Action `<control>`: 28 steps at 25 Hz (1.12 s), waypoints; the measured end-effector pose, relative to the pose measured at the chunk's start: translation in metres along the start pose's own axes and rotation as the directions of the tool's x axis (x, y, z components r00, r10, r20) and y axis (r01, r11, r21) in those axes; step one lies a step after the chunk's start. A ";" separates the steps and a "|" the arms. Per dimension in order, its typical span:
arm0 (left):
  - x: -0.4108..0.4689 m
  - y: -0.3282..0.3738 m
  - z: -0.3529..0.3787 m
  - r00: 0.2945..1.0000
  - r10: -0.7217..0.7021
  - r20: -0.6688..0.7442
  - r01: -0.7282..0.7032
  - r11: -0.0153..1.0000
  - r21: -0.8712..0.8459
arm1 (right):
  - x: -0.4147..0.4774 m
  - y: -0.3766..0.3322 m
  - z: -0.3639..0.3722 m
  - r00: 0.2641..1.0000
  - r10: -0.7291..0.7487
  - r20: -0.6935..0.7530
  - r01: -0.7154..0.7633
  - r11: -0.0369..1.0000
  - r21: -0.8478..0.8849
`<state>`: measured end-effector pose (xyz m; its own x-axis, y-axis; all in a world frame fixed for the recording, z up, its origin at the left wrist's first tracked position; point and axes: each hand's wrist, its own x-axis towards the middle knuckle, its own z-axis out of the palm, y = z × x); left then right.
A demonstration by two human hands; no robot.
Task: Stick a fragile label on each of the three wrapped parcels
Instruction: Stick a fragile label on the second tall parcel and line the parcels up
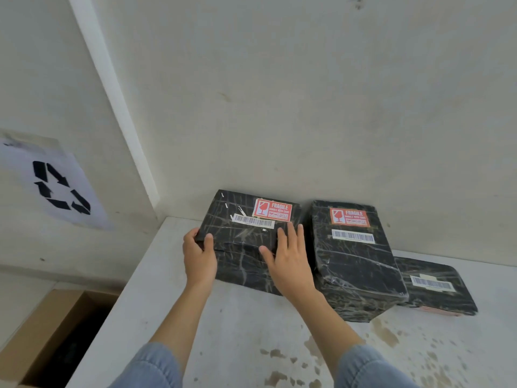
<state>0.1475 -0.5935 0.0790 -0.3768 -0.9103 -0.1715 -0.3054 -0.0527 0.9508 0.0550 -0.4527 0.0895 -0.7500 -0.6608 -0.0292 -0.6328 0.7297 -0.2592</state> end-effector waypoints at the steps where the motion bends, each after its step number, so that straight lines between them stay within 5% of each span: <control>1: 0.000 0.000 0.002 1.000 0.003 -0.016 -0.003 1.000 0.021 | 0.003 0.000 -0.001 1.000 0.007 -0.001 -0.007 0.999 -0.034; 4: -0.013 0.004 0.009 0.991 0.106 -0.081 -0.077 0.948 0.308 | 0.007 0.001 -0.009 0.988 -0.052 -0.149 0.048 0.998 -0.029; 7: -0.045 0.031 0.029 0.978 0.208 0.019 -0.181 0.799 0.574 | 0.004 0.022 -0.028 0.840 -0.120 -0.529 0.152 0.988 0.018; 9: -0.077 0.057 0.052 0.944 0.317 0.096 -0.317 0.783 0.535 | -0.005 0.054 -0.049 0.760 -0.080 -0.645 0.179 0.980 0.089; 14: -0.193 0.097 0.150 0.890 0.401 0.219 -0.449 0.855 0.259 | -0.052 0.185 -0.086 0.737 0.105 -0.668 0.101 0.960 0.262; 17: -0.248 0.091 0.216 0.898 0.363 0.247 -0.410 0.896 0.173 | -0.080 0.279 -0.080 0.827 0.194 -0.528 -0.017 0.947 0.321; 20: -0.276 0.065 0.265 0.893 0.248 0.376 -0.347 0.911 0.222 | -0.103 0.349 -0.067 0.934 0.304 -0.190 -0.230 0.914 0.334; 25: -0.266 0.008 0.310 0.903 -0.062 0.426 -0.200 0.815 0.543 | -0.109 0.405 -0.046 0.946 0.307 0.102 -0.323 0.879 0.351; 28: -0.251 -0.012 0.324 0.874 -0.282 0.396 0.061 0.872 0.486 | -0.099 0.417 -0.037 0.947 0.252 0.198 -0.313 0.861 0.401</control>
<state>-0.0376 -0.2313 0.0268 -0.5893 -0.6181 -0.5204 -0.7144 0.0978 0.6929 -0.1423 -0.0765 0.0202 -0.8318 -0.4769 -0.2840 -0.2327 0.7642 -0.6015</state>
